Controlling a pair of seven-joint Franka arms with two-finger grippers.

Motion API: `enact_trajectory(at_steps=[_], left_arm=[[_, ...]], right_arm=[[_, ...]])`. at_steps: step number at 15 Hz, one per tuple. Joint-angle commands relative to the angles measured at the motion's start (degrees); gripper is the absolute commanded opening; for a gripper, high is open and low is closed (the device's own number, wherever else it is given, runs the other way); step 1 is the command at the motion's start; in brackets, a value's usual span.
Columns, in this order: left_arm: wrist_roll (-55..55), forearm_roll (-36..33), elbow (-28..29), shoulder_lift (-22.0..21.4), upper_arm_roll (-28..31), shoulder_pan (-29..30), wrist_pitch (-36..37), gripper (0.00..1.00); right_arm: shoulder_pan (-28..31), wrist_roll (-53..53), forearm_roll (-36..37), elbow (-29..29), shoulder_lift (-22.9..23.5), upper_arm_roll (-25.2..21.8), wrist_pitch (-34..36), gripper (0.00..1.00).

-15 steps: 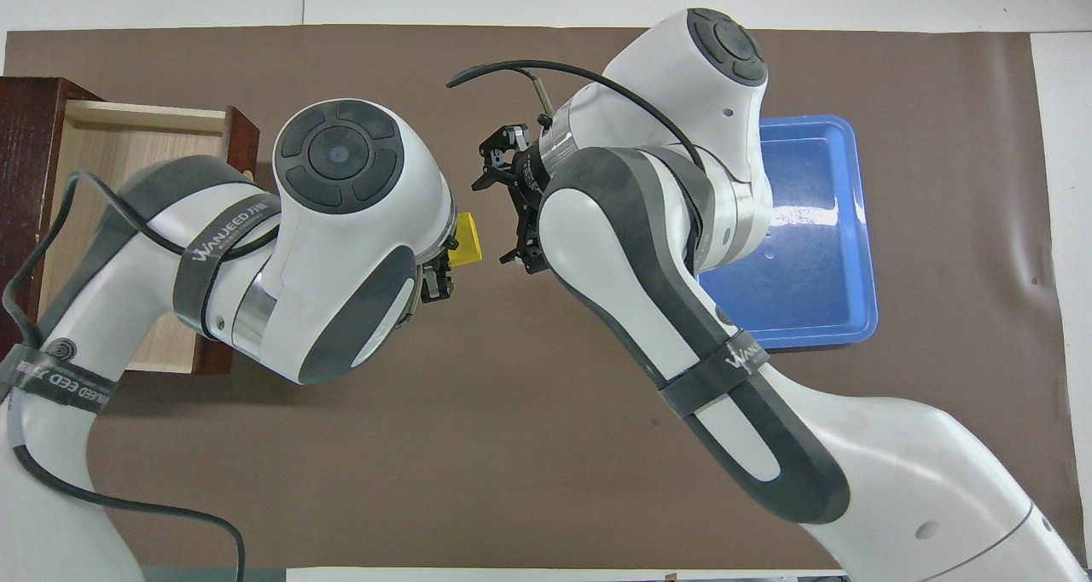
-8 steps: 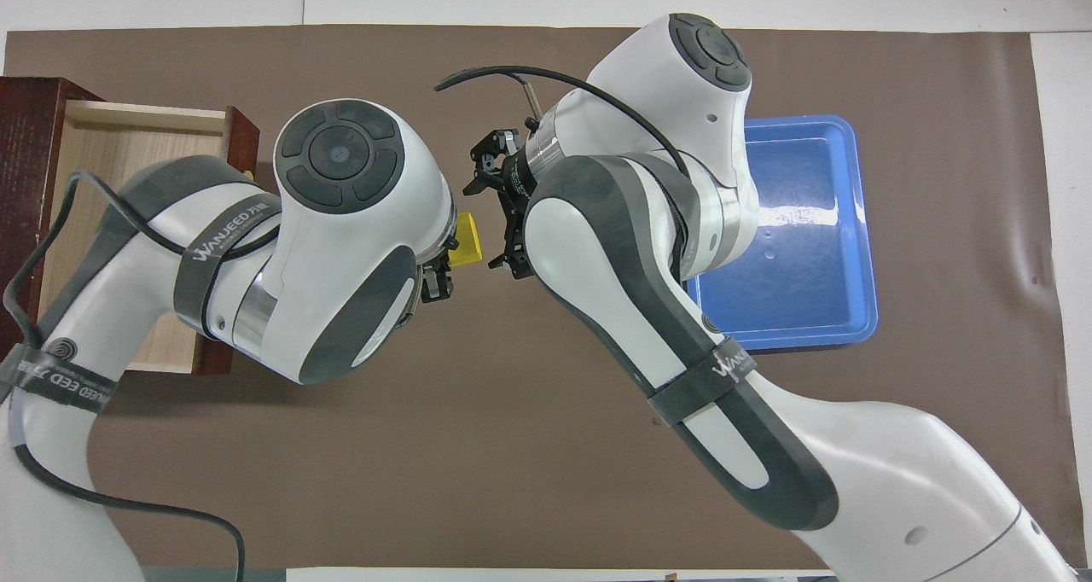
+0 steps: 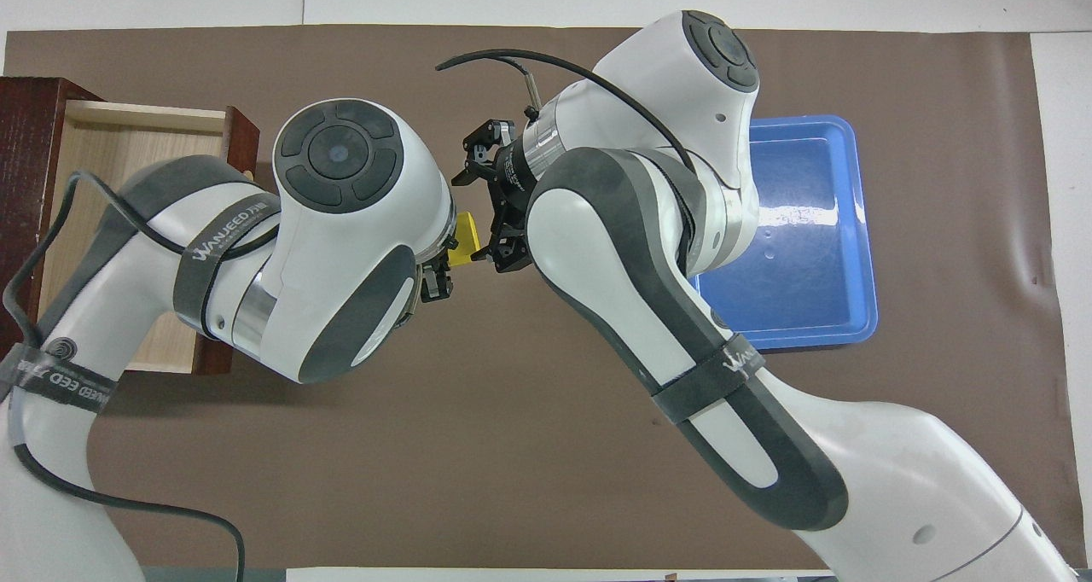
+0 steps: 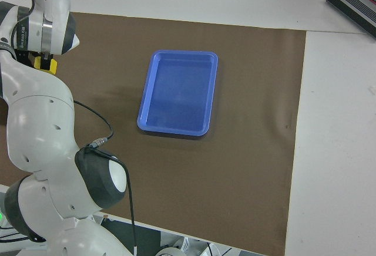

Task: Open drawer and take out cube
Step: 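Close the right gripper on the cube held by the left gripper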

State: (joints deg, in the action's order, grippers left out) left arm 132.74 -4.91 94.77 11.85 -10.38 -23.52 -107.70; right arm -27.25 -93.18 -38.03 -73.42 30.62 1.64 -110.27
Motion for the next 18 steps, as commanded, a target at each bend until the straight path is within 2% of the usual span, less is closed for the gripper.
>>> enact_trajectory(at_steps=[1,18], left_arm=[[-0.6,-0.4,-0.6,0.3,0.5,-0.1,0.0,0.00],[-0.6,-0.3,-0.3,0.2,0.5,-0.1,-0.1,0.00]], right_arm=[[-0.2,-1.2,-0.7,0.2,0.7,0.1,-0.5,0.92],[-1.1,-3.5,-0.3,-2.3,0.1,0.1,-2.1,0.91]])
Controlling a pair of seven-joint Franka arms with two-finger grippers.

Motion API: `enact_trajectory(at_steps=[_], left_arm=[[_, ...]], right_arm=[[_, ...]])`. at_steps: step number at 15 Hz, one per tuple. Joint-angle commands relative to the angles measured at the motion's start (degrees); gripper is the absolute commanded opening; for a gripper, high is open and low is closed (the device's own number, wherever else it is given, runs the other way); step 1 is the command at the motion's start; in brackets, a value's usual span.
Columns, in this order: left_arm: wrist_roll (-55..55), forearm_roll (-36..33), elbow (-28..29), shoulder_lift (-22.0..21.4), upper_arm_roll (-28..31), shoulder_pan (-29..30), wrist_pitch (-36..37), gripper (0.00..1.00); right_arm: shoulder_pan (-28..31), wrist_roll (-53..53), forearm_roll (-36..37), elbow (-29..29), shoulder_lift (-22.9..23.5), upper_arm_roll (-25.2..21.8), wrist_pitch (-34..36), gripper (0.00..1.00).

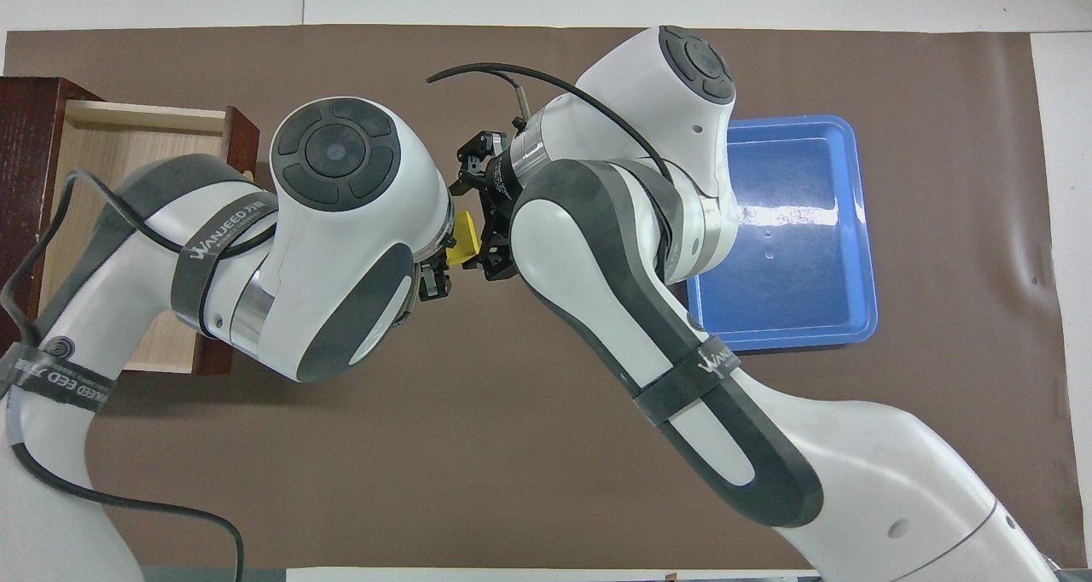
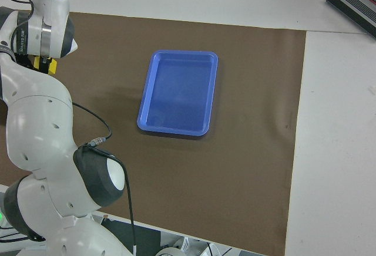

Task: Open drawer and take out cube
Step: 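Close the right gripper on the cube held by the left gripper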

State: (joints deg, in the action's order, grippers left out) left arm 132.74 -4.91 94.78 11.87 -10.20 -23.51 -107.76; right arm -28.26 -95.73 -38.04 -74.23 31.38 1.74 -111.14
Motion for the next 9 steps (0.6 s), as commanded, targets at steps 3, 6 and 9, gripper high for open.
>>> enact_trajectory(at_steps=[3,6,9], left_arm=[[-0.6,-0.3,-0.4,0.3,0.3,0.0,0.0,0.00],[-0.6,-0.3,-0.4,0.2,0.3,0.0,0.0,0.00],[-0.6,-0.3,-0.4,0.2,0.3,0.0,0.0,0.00]], right_arm=[[-0.1,-0.9,-0.1,-1.5,-0.7,0.0,-1.5,0.85],[-1.0,-0.8,0.2,-1.7,-0.8,0.0,-2.2,0.00],[-1.2,-0.2,0.5,-1.9,-0.8,-0.1,-3.3,0.00]])
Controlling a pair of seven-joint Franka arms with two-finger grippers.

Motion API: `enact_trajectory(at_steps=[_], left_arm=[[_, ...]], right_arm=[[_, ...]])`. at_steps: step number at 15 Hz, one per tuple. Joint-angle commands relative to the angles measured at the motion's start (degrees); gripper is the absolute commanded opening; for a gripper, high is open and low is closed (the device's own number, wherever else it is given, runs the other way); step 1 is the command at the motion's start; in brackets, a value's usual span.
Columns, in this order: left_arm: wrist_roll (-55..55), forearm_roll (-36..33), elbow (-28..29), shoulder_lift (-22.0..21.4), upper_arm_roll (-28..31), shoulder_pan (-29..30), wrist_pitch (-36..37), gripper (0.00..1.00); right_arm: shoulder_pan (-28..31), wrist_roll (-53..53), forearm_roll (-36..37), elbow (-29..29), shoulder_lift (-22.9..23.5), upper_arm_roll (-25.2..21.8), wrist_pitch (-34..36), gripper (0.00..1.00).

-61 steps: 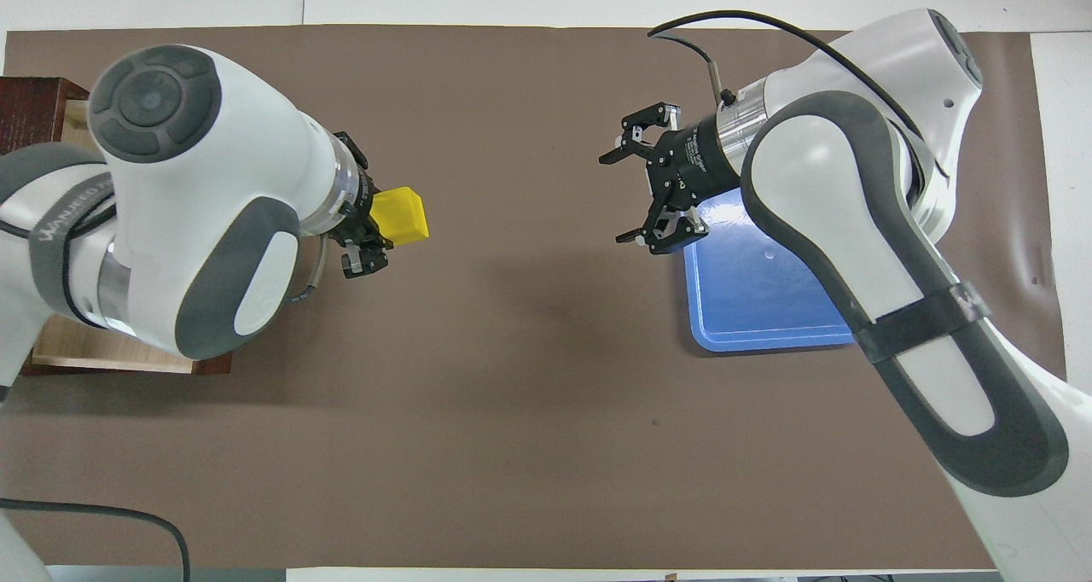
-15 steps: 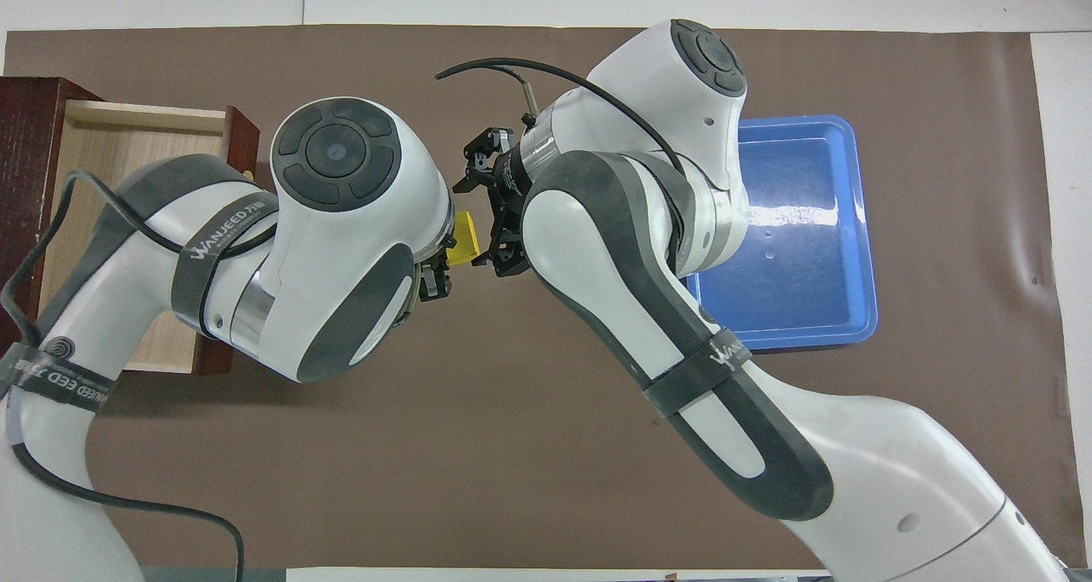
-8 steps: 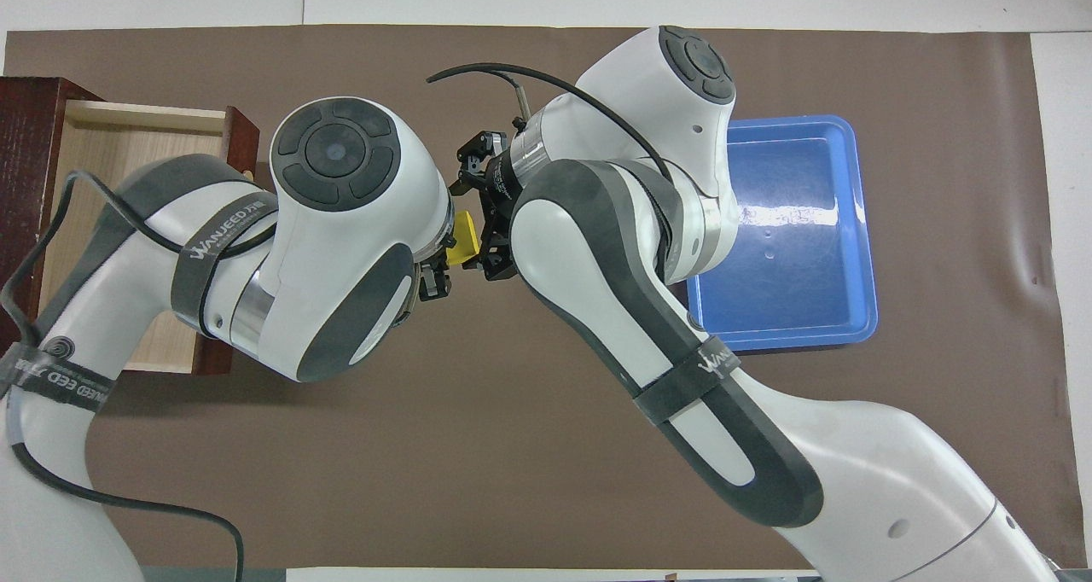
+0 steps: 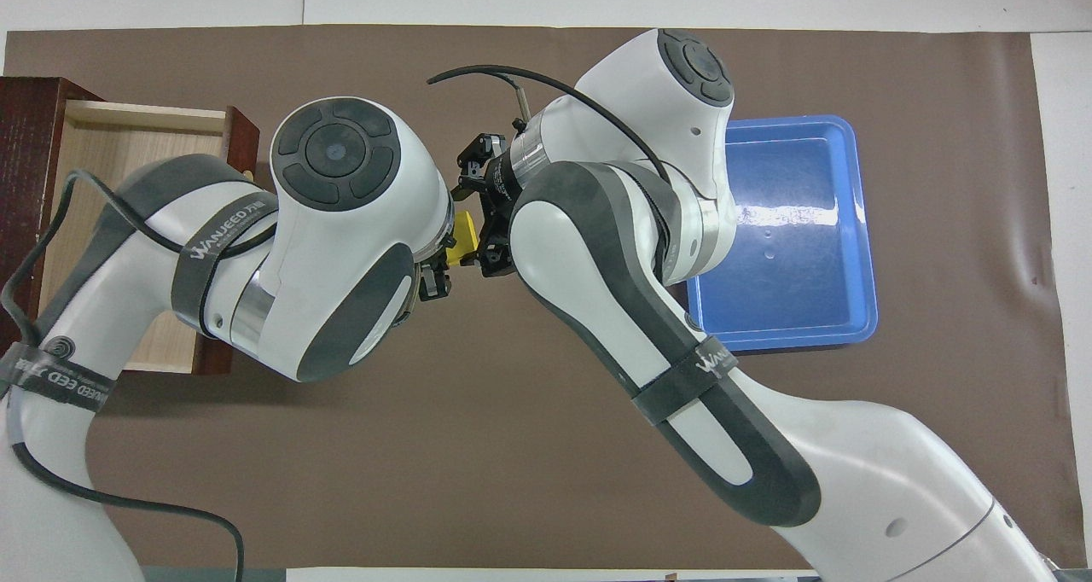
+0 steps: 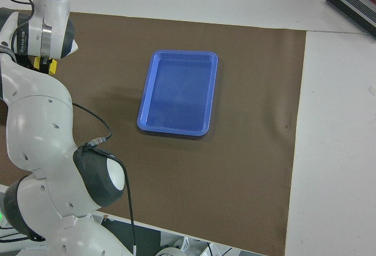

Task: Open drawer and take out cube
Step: 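Open the left gripper and carry the cube away with the right gripper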

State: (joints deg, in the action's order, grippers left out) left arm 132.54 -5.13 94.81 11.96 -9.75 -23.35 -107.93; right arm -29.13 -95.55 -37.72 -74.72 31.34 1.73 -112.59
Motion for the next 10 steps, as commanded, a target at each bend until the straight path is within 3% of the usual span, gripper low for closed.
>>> enact_trajectory(at_steps=[1,8,9,10], left_arm=[[-0.3,-0.1,-0.4,0.1,-0.2,-0.2,0.1,0.00],[-0.3,0.0,-0.4,0.1,-0.2,-0.1,0.0,0.00],[-0.4,0.0,-0.3,0.1,-0.2,0.0,0.1,0.20],[-0.4,0.0,-0.4,0.1,0.0,0.1,0.1,0.55]], right_arm=[[-0.3,-0.5,0.2,-1.4,-0.8,-0.1,-1.8,0.00],[0.2,-0.6,-0.1,-1.2,-0.8,0.0,-1.8,0.00],[0.4,-0.6,-0.1,-1.2,-0.8,0.0,-1.8,0.00],[0.7,-0.5,-0.1,-1.1,-0.8,0.0,-1.8,0.00]])
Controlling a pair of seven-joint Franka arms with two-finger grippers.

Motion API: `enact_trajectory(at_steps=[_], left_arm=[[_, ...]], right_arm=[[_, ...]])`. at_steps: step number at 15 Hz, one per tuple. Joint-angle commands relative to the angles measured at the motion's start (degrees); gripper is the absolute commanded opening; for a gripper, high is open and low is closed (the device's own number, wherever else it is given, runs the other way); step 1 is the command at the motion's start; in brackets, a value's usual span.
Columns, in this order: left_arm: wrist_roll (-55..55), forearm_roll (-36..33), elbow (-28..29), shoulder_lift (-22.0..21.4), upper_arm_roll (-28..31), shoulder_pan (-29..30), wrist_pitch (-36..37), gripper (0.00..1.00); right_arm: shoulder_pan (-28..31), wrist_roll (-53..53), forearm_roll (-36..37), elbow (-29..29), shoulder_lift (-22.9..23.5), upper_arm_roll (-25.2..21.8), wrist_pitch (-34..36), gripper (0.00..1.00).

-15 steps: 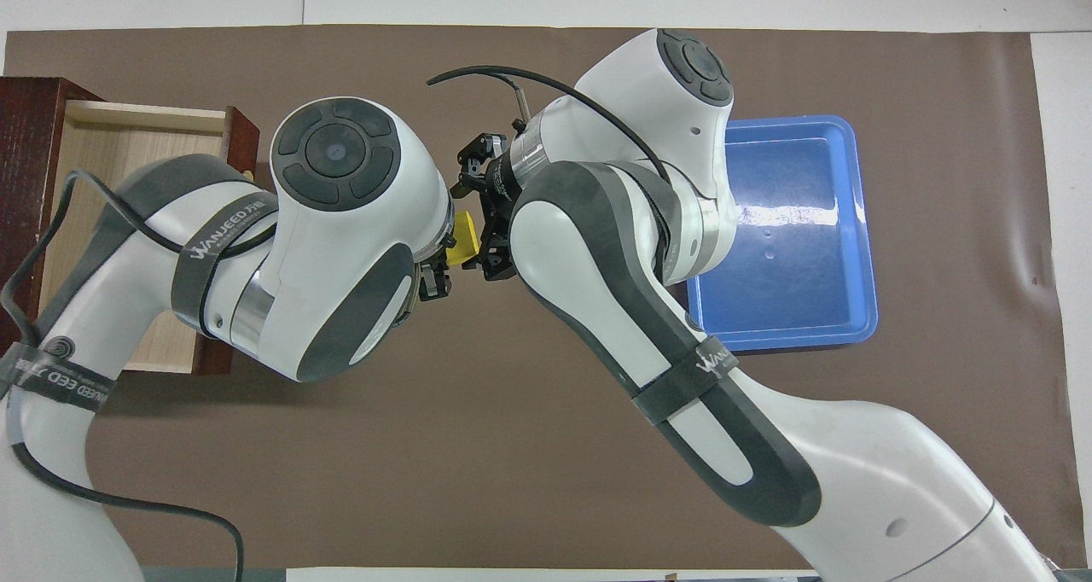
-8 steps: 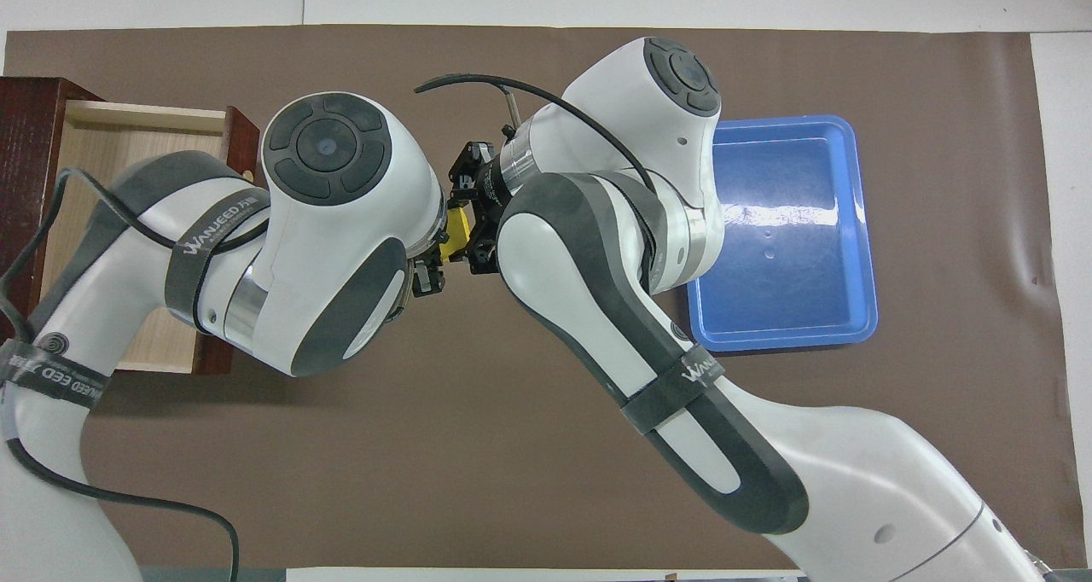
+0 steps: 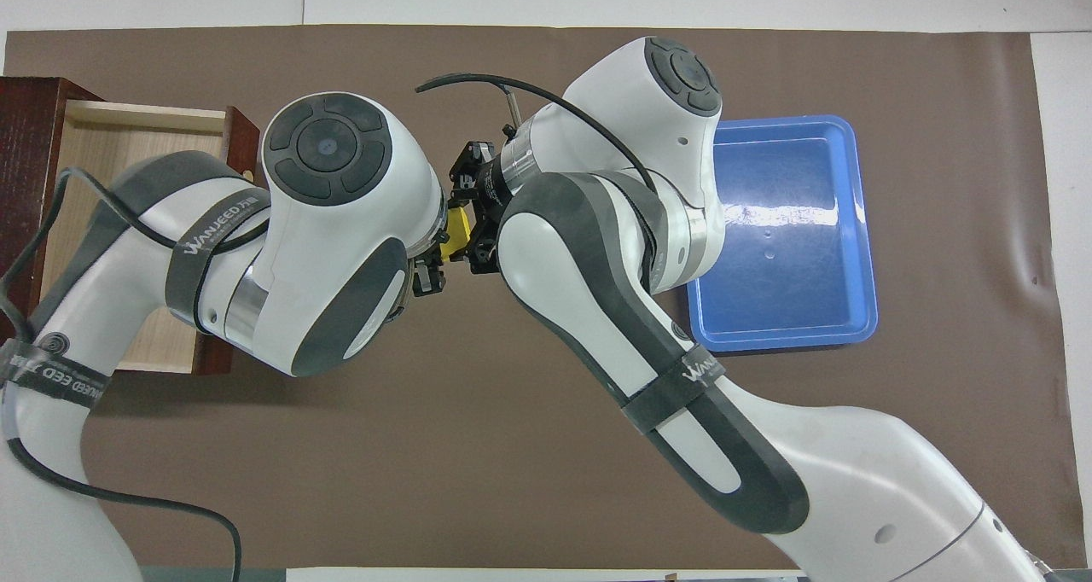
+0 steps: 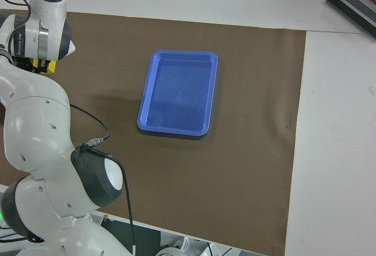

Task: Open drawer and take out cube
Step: 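Open the left gripper and carry the cube away with the right gripper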

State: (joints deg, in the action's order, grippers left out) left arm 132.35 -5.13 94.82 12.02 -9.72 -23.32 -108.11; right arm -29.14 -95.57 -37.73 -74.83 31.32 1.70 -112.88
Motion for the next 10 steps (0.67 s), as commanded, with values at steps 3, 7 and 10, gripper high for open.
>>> enact_trajectory(at_steps=[3,7,10], left_arm=[[-2.9,0.0,-0.4,-0.2,0.0,2.6,1.0,1.00],[-10.2,0.0,1.9,-1.0,0.0,8.0,1.1,1.00],[-18.2,0.0,3.9,-1.6,0.0,12.1,0.8,1.00]], right_arm=[[3.5,0.4,-0.5,-0.9,-1.2,0.0,-0.7,0.00],[13.9,8.9,-4.0,-1.0,-2.7,0.5,4.1,0.00],[18.1,11.6,-5.3,-1.5,-2.8,0.1,6.6,0.00]])
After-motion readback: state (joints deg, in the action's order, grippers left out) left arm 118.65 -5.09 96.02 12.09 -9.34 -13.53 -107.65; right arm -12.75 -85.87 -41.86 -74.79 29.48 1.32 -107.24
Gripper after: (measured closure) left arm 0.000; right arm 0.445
